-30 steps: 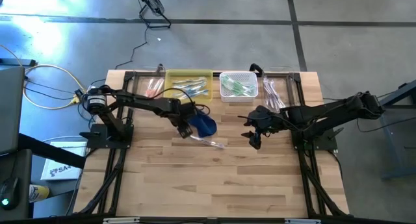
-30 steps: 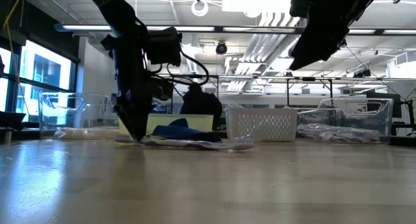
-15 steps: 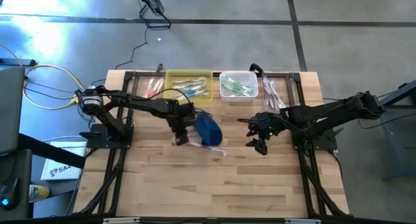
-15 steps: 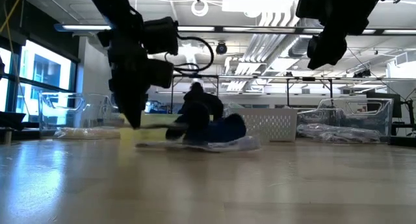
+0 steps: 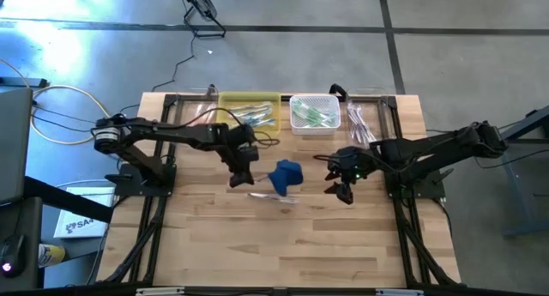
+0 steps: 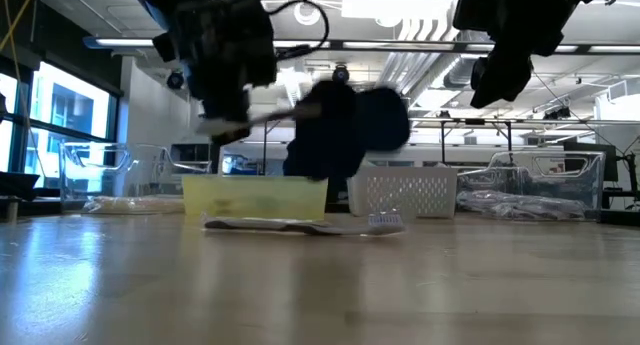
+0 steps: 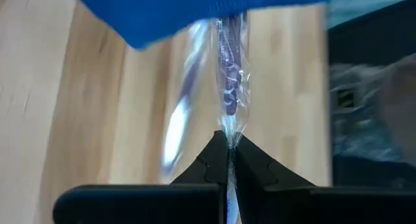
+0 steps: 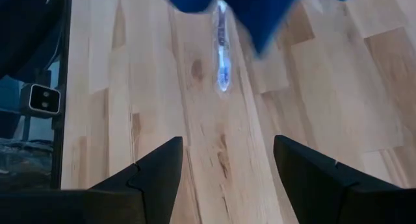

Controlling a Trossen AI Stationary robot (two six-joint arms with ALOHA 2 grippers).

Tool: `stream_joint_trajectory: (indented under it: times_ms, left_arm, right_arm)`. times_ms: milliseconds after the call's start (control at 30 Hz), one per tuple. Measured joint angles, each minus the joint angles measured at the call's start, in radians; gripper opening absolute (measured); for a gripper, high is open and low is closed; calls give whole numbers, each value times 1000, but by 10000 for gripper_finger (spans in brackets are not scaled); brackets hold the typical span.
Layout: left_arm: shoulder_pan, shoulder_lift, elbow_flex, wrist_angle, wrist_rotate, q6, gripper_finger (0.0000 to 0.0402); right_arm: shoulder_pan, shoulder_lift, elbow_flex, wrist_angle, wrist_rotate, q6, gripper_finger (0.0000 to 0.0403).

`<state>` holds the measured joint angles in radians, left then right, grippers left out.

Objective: Pick & Place Toothbrushes
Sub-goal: Put the violet toothbrush into the right transparent bin

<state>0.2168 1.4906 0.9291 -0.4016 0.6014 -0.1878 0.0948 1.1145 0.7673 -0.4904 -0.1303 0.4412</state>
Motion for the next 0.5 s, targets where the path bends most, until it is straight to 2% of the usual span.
stream_joint_trajectory:
  times_ms: [100,167,233,300,400,500]
  left_arm:
    - [21,-17,0,122,70,-3,2]
    - [34,-18,2,171,60,-11,1]
    - [57,-18,2,120,10,-63,1]
    - [75,5,2,59,4,-86,1]
    - [72,24,-2,77,120,-88,0]
    - [53,17,3,207,179,-115,0]
  right_arm:
    - [-12,0,0,7,1,0,234]
    - [-16,0,0,19,2,0,234]
    - [-19,0,0,29,8,5,234]
    - [-19,0,0,43,8,5,234]
    - [-19,0,0,47,8,7,234]
    - [-18,0,0,71,13,7,234]
